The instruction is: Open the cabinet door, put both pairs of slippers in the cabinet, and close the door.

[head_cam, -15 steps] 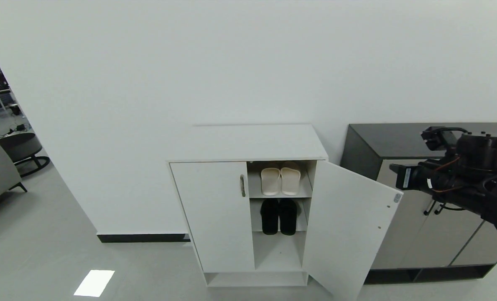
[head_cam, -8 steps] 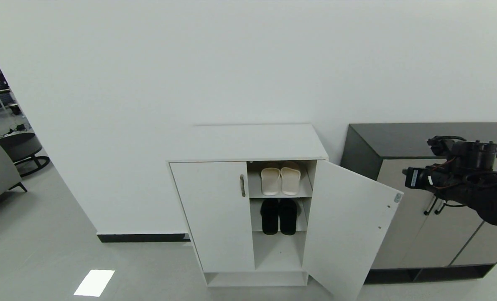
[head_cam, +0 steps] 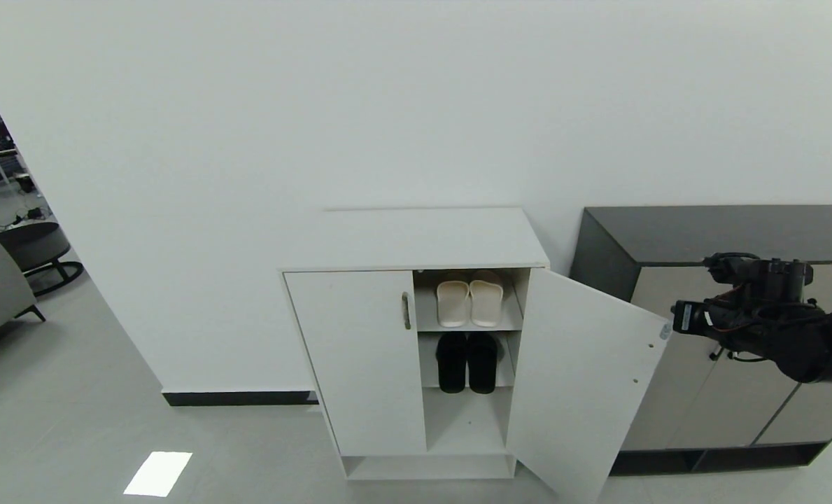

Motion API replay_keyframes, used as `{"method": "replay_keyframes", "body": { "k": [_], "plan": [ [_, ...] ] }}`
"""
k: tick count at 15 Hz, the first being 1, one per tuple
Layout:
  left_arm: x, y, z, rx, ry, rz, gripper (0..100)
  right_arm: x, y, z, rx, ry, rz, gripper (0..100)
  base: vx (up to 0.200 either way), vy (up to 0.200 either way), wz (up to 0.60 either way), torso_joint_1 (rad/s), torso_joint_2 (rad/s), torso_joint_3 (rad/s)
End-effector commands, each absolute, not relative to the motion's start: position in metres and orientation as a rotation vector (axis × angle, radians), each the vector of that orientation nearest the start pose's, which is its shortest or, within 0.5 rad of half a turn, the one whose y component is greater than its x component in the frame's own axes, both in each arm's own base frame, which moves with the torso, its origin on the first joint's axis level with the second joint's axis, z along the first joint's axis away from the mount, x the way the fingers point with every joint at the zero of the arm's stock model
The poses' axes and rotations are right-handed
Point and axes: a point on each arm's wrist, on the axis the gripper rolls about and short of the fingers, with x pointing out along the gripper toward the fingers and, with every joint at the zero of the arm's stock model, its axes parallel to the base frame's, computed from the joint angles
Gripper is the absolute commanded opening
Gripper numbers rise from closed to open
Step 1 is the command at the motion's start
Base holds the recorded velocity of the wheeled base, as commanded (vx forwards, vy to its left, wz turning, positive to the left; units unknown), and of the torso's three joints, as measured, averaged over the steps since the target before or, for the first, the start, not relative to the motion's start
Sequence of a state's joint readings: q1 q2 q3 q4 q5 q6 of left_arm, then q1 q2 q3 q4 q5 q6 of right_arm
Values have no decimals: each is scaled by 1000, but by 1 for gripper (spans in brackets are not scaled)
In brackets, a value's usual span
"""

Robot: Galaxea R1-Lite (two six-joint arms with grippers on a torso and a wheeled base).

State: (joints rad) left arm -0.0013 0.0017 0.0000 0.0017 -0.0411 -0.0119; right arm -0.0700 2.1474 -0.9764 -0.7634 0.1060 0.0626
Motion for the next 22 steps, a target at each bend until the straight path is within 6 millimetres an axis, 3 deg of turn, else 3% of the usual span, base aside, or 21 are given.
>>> {"method": "replay_keyframes", "body": {
  "k": [1,3,4,6,7,10,13,22],
  "plan": [
    [-23,-1,75,-12,3,-41,0,398,-26,65,99,441,21,0,0,0,0,0,0,0],
    [-23,-1,75,-12,3,-43,0,395,-21,65,90,446,33,0,0,0,0,0,0,0],
    [-23,-1,75,-12,3,-43,0,386,-10,67,70,462,63,0,0,0,0,0,0,0],
    [-23,-1,75,-11,3,-43,0,366,19,79,36,464,144,0,0,0,0,0,0,0],
    [-23,-1,75,-11,3,-43,0,344,51,94,15,452,236,0,0,0,0,0,0,0],
    [-23,-1,75,-11,3,-44,0,301,92,113,-17,439,383,0,0,0,0,0,0,0],
    [-23,-1,75,-11,3,-43,0,293,95,122,-19,413,401,0,0,0,0,0,0,0],
    [-23,-1,75,-9,3,-44,0,284,113,118,-9,416,464,0,0,0,0,0,0,0]
  ]
}}
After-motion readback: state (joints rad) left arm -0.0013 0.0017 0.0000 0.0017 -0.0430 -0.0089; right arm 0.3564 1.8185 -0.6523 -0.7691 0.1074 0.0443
